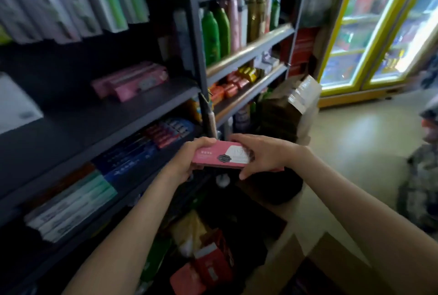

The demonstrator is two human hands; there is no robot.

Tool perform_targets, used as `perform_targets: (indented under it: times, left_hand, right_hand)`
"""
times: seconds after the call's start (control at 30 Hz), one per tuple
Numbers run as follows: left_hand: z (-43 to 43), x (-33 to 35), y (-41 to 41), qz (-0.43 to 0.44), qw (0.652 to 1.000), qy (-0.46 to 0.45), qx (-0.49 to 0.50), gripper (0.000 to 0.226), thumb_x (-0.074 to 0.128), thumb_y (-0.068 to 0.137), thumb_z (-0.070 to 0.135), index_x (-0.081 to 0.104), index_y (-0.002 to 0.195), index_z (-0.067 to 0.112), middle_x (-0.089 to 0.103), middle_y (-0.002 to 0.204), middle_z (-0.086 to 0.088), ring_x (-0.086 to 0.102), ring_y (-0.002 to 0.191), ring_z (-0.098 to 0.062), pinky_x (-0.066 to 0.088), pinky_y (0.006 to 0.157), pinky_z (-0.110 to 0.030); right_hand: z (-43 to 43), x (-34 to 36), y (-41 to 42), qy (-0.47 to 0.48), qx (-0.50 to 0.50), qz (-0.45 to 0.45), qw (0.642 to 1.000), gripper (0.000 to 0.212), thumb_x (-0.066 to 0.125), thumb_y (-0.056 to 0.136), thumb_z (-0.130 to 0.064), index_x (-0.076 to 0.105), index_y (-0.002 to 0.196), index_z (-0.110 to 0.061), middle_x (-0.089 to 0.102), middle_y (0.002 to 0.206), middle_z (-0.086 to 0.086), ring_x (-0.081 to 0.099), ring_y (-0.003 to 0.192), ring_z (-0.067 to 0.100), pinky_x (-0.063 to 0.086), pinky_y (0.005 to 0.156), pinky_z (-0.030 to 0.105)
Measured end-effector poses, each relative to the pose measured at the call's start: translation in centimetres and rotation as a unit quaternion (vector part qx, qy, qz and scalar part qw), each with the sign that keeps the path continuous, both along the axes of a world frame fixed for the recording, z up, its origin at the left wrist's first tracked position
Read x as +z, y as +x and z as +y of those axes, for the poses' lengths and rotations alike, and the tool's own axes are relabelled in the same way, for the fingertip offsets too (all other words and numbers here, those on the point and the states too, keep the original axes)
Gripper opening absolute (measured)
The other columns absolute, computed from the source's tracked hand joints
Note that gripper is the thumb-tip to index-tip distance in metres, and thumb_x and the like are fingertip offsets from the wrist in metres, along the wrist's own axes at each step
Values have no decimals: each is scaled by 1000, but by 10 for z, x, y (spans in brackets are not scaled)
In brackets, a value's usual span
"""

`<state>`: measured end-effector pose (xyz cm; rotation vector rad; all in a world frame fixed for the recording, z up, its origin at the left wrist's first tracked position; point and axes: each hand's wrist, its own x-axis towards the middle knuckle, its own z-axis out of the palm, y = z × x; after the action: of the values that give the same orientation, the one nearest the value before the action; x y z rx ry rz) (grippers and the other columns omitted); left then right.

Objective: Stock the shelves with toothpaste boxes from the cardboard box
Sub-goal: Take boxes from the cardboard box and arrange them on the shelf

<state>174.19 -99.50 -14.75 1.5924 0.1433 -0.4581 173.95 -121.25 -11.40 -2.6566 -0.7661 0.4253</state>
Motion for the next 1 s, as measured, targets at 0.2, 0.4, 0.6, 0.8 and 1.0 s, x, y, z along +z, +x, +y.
perform_targets:
  times: [0.2,0.4,0.6,0.8,1.0]
  left_hand:
    - [93,39,1,-25,991,-42,122,24,60,84,34,68,77,12,66,65,-5,59,54,-15,47,52,-23]
    - [169,59,11,-84,964,-52,246,49,76,56,39,54,95,18,62,75,-3,59,65,-18,44,66,-32]
    - [216,60,40,-122,942,-19,312,34,67,81,33,46,96,13,61,75,-5,60,66,-18,46,66,-31]
    - [237,49,53,-121,931,51,342,81,42,61,90,45,94,17,53,68,3,48,55,-7,31,50,-21]
    - [248,18,67,-100,931,-73,343,70,28,75,76,58,89,15,60,72,-4,48,58,-12,28,49,-25]
  right_hand:
    - [101,37,42,-47,109,-149,982,56,70,75,-44,43,119,-20,57,103,-3,58,98,22,39,72,30]
    - [187,55,87,-26,190,-209,959,59,68,76,-51,42,119,-21,59,113,-2,58,100,23,37,71,29]
    - [255,53,136,-35,195,-224,954,61,69,77,-45,41,123,-16,56,121,4,54,106,24,39,81,33]
    - [284,37,171,-3,216,-202,955,68,68,77,-47,39,131,-17,55,126,4,53,112,22,41,93,35]
    - [284,34,201,29,212,-190,958,62,72,73,-39,43,125,-21,58,114,0,57,101,20,45,81,32]
